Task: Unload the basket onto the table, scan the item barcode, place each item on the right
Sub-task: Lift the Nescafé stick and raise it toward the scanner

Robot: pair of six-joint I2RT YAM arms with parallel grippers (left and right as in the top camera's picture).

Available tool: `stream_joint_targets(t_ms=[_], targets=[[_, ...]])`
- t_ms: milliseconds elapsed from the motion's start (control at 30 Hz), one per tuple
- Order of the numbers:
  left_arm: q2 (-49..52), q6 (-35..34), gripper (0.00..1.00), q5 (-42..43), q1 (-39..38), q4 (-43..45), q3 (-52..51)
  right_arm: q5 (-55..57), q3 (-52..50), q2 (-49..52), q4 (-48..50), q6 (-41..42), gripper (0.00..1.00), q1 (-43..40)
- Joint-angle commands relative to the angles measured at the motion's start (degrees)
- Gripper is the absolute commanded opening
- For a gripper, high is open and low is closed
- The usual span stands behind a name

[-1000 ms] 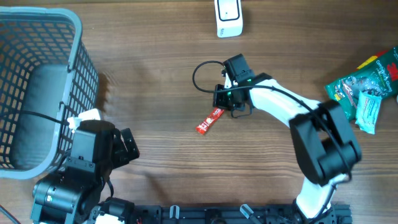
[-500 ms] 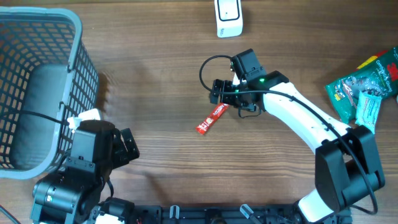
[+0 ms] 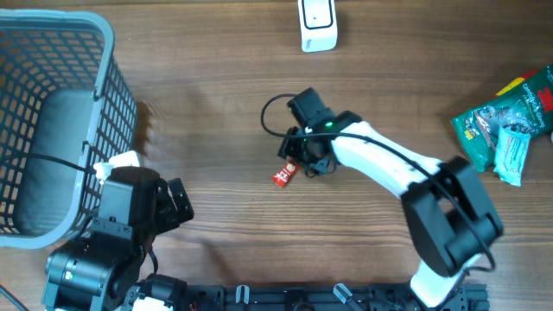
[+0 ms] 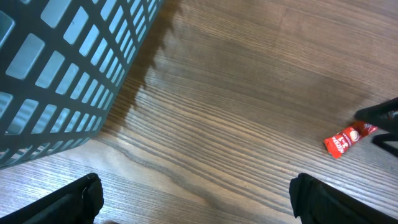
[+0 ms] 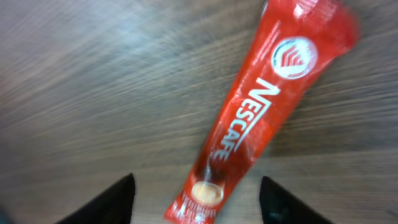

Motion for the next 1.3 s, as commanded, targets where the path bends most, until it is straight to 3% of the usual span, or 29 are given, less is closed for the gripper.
stream_joint_targets(t_ms=[0,200,300,567,667,700,867,1100,1267], targets=[[-0.04,0.87,1.0,0.28,0.31,0.0,0.07,6.43,-0.66,2.38,0.11,5.51,0.57,0.02],[-0.04,0.87,1.0,0.28,0.31,0.0,0.07,9.44,-0.66,2.64,-0.28,6.27,0.54,0.02],[-0.04,0.87,1.0,0.28,0.31,0.0,0.07,8.72,-0.66,3.26,-0.31,5.95,0.41,0.04],[-0.04,0.87,1.0,0.28,0.31,0.0,0.07,5.31,-0.66,5.66,0.31,4.68,0.25,-0.13],[-0.04,0.87,1.0,0.28,0.31,0.0,0.07,3.69,-0.28,5.62,0.31,2.93,0.11,-0.15],[-0.04,0.87,1.0,0.28,0.31,0.0,0.07,1.64,-0.02,5.62,-0.07,1.46,0.05,-0.42],[-0.04,0.87,1.0,0.28,0.31,0.0,0.07,-9.29,0.33,3.1,-6.84,-0.02,0.05,-4.37],[-0.04,0.87,1.0,0.31,0.31,0.0,0.07,-44.06,0.33,-0.72,-16.17,-8.46,0.04,-14.14],[-0.04,0.87,1.0,0.28,0.31,0.0,0.07,-53.29,0.31,-0.72,-22.95,-8.59,0.04,-17.03]])
